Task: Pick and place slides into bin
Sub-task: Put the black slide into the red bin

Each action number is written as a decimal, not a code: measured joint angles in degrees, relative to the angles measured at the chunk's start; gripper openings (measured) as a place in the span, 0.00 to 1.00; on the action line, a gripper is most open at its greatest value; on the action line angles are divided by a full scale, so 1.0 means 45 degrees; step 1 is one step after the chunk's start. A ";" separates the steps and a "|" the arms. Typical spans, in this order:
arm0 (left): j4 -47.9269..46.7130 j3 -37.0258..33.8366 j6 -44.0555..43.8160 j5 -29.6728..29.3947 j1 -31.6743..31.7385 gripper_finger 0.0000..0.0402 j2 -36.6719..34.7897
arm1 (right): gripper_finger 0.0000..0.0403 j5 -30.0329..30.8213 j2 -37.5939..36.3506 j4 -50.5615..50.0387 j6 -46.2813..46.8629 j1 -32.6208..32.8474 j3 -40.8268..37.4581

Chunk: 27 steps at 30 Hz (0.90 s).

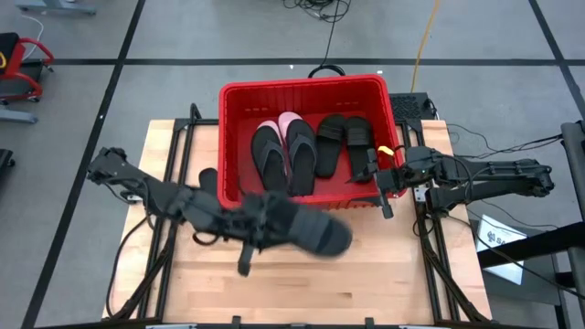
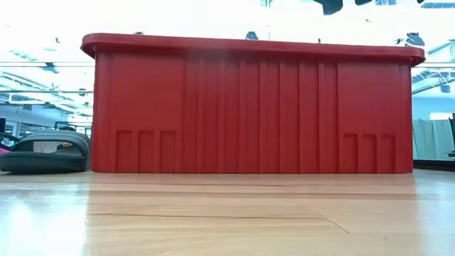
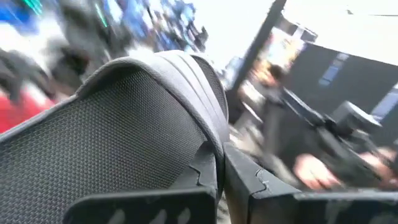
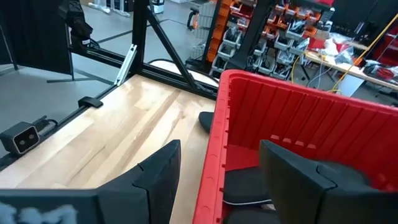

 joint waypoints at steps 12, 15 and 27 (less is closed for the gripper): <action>0.2048 0.1081 0.5953 -0.3634 0.2000 0.00 0.0091 | 0.51 0.2030 0.0058 0.2513 -0.1439 0.0000 0.0000; 0.2189 0.1085 0.6327 -0.3659 0.2564 0.00 0.0141 | 0.51 0.2388 0.0149 0.4149 -0.1781 0.0000 0.0000; 0.3981 0.1085 0.6573 -0.3123 0.4070 0.00 0.0427 | 0.51 0.3983 0.1730 1.1082 -0.0948 -0.0015 0.0005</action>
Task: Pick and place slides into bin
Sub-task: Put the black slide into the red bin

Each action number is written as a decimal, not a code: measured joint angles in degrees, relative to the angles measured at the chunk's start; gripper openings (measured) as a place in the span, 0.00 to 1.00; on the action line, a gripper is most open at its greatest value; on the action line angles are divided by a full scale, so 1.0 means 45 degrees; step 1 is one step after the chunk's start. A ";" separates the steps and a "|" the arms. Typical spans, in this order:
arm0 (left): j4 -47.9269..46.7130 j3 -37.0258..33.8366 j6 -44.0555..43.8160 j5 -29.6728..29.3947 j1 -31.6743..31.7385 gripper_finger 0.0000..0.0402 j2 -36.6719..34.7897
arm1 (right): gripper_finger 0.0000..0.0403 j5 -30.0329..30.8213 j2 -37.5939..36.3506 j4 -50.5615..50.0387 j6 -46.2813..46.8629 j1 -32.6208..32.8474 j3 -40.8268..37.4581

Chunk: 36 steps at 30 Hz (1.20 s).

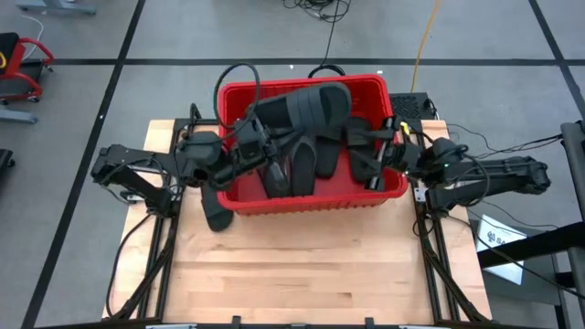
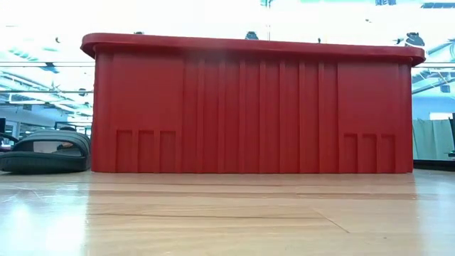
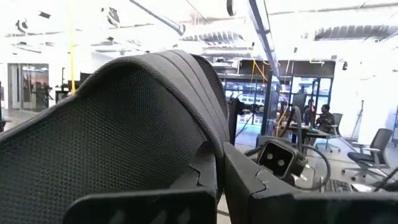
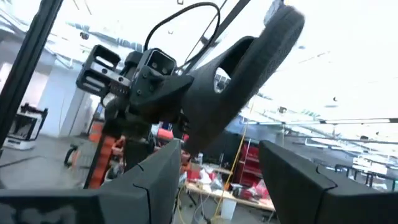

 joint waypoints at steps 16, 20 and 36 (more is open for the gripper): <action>0.0997 -0.0015 0.0191 0.1300 0.0393 0.00 0.1049 | 0.51 0.0279 0.2758 0.4974 0.0911 -0.0180 0.0000; 0.0894 -0.0019 0.0236 0.1341 0.0400 0.00 0.1099 | 0.51 0.0262 0.2750 0.5012 0.1161 -0.0180 0.0000; 0.1063 -0.0015 0.0107 0.1951 0.0686 0.00 0.1477 | 0.36 0.0355 0.2744 0.5068 0.1181 -0.0185 -0.0005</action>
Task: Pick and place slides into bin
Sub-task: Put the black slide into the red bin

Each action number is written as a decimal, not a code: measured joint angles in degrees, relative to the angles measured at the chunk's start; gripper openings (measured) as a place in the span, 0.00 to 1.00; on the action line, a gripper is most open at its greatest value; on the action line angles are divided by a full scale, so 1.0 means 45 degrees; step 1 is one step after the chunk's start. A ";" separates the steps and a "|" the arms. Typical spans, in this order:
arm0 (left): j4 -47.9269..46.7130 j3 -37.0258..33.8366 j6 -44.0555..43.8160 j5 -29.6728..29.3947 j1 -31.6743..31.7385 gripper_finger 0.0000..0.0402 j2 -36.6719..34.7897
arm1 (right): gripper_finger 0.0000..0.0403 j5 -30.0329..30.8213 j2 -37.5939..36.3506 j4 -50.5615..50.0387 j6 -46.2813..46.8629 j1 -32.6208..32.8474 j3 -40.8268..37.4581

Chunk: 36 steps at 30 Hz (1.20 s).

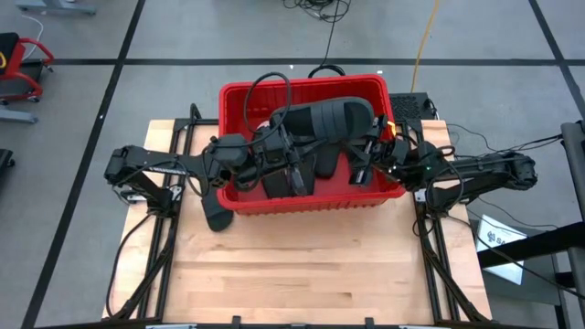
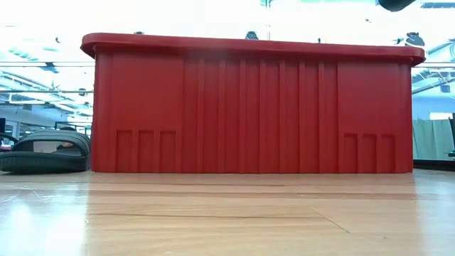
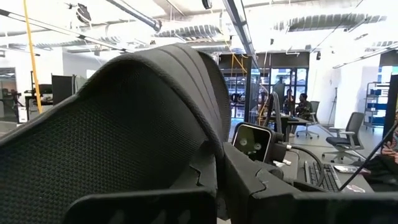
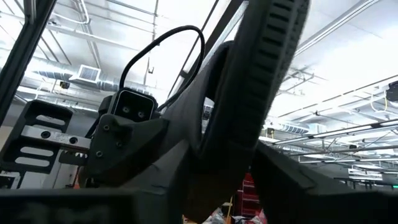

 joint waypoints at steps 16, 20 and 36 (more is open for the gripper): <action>-0.0482 0.0000 -0.0172 -0.0553 -0.0018 0.06 0.0014 | 0.16 -0.0056 -0.0008 -0.0290 0.0067 -0.0069 0.0000; -0.0621 0.0000 -0.0119 -0.1525 -0.0013 0.12 0.0039 | 0.15 -0.0039 -0.0204 -0.0915 0.0094 -0.0324 0.0000; -0.1316 -0.0010 0.0505 -0.3107 0.0018 0.37 -0.0300 | 0.14 0.0409 -0.2996 -1.2021 0.0300 -0.2241 0.2936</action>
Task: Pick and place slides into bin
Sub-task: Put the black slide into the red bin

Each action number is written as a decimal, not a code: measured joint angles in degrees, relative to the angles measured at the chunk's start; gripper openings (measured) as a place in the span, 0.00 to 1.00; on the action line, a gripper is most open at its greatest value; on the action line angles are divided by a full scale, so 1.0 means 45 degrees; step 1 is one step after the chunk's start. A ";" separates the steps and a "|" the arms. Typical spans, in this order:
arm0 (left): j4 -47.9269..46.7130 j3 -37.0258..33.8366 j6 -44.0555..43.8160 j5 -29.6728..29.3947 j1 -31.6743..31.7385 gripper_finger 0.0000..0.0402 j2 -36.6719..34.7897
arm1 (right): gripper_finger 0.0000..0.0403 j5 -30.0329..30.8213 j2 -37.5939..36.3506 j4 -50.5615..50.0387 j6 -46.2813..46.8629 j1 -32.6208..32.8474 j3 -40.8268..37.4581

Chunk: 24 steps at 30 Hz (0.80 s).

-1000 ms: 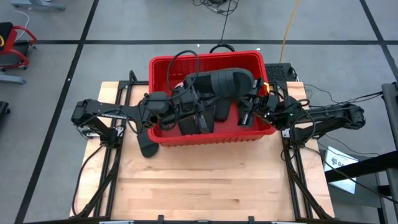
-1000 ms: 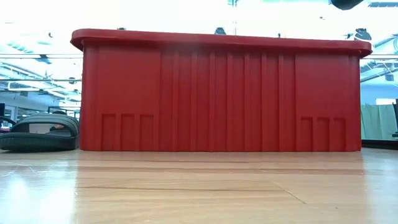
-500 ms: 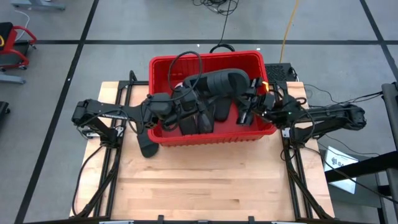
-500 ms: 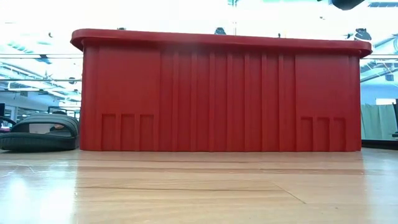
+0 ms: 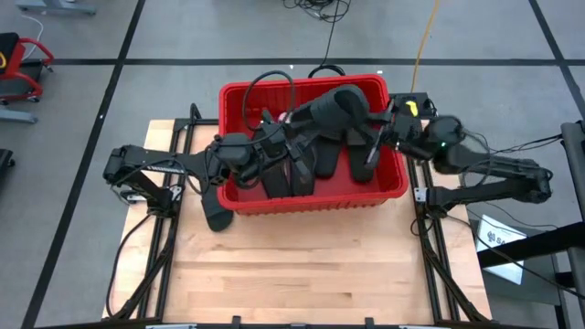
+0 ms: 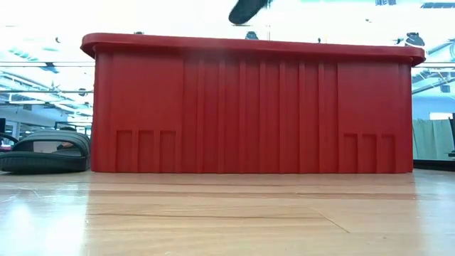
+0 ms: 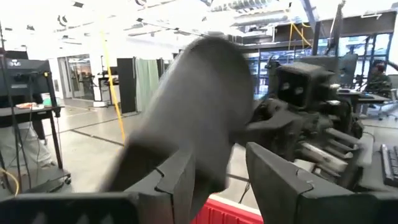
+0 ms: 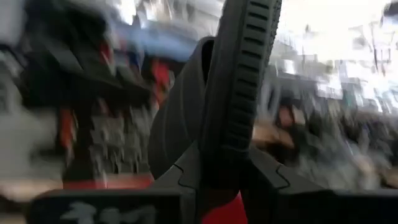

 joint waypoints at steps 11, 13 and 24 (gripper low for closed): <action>-0.1447 0.0009 0.0095 0.0047 -0.0246 0.37 -0.1130 | 0.14 0.1180 0.0383 -0.9472 0.2633 -0.1544 0.3650; -0.1954 0.0010 0.0089 0.0055 -0.0264 0.37 -0.1393 | 0.14 0.1144 0.0417 -1.0390 0.3245 -0.1766 0.3664; -0.3233 0.0005 0.0056 0.0081 -0.0358 0.37 -0.1746 | 0.14 -0.1270 0.1178 -1.4545 0.4980 -0.3058 0.3684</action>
